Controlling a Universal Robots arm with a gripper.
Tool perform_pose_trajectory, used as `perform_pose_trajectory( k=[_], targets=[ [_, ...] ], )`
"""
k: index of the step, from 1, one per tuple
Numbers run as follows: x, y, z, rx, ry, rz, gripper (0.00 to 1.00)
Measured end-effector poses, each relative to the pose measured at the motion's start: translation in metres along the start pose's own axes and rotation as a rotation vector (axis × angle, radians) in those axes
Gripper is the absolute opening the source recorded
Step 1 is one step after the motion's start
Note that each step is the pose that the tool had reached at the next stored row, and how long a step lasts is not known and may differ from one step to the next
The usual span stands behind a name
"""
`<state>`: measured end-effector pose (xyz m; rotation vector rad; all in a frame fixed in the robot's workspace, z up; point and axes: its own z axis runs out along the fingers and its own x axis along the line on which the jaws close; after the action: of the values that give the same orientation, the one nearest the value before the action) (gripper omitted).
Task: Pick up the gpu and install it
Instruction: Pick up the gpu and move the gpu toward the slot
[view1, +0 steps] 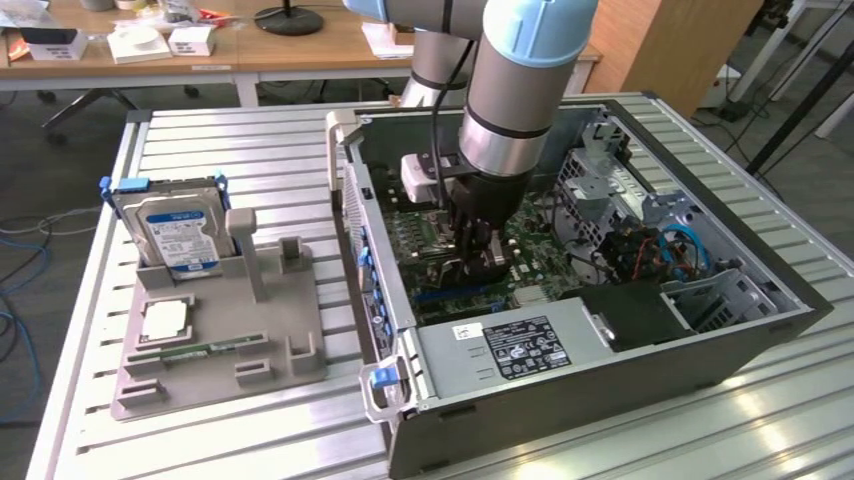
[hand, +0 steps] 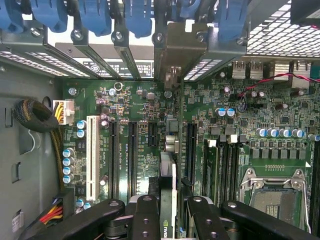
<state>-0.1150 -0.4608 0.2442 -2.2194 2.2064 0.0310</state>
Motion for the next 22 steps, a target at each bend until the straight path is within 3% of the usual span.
perform_pose_trajectory(
  k=[22],
  targets=[
    [0.0001,0.0000,0.0018,0.0000,0.0002,0.000,0.26]
  ],
)
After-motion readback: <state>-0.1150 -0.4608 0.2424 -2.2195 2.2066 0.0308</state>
